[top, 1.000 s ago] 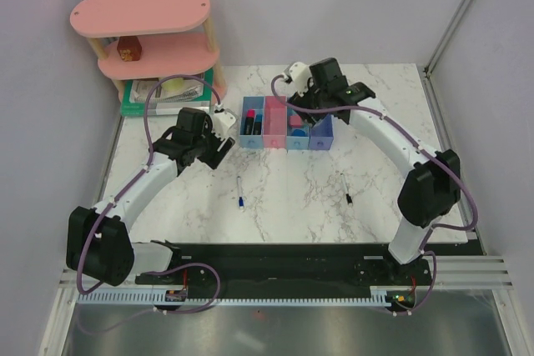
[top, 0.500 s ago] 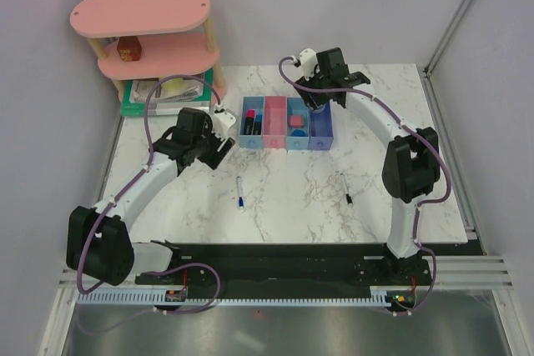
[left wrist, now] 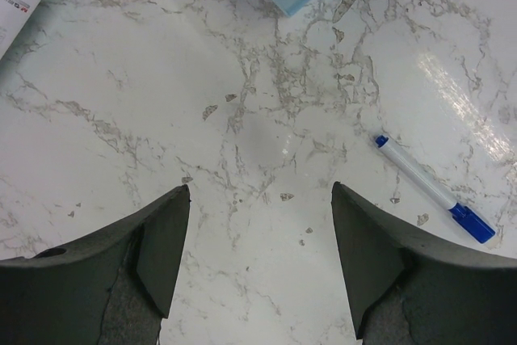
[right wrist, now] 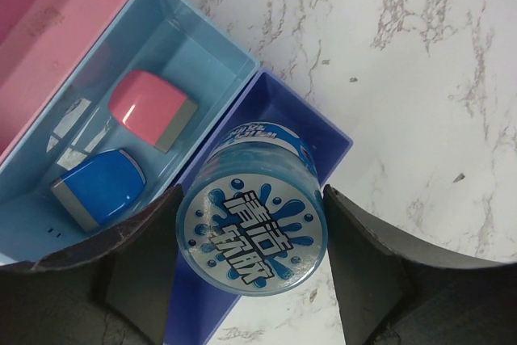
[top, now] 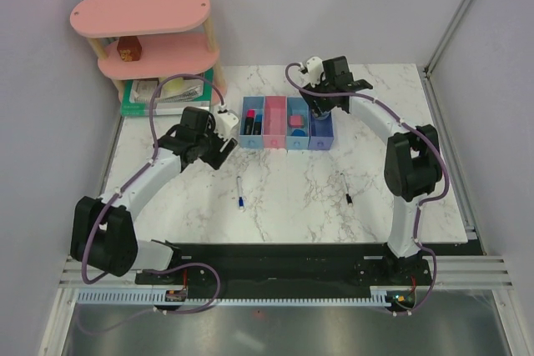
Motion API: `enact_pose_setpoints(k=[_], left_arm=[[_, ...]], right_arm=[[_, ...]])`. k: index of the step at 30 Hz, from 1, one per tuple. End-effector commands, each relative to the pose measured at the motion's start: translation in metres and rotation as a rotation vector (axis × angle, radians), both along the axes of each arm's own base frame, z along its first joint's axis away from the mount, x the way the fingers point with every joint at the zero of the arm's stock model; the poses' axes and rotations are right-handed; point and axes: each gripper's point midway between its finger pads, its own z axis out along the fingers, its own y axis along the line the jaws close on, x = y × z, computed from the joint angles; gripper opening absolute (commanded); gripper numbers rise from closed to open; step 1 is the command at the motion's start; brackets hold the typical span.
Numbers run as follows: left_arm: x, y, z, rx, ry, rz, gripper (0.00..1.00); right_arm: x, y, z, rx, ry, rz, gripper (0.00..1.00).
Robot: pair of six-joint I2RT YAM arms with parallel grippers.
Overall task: Sort the stationery into containers
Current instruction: Place the stationery in the storage box.
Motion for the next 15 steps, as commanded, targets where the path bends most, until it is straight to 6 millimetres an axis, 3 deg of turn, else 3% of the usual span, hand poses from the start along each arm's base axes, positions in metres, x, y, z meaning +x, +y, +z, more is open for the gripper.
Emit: enact_pose_setpoints(k=[1, 6, 15], left_arm=[[0.011, -0.015, 0.012, -0.063, -0.016, -0.028, 0.78], [0.004, -0.018, -0.001, -0.072, 0.064, -0.034, 0.78], [-0.029, -0.020, -0.036, -0.093, 0.227, -0.018, 0.77]], right_arm=[[0.005, 0.005, 0.003, 0.036, -0.037, 0.007, 0.41], [0.002, 0.004, -0.013, 0.026, -0.010, 0.014, 0.45], [-0.007, 0.001, -0.028, 0.007, 0.020, 0.022, 0.60]])
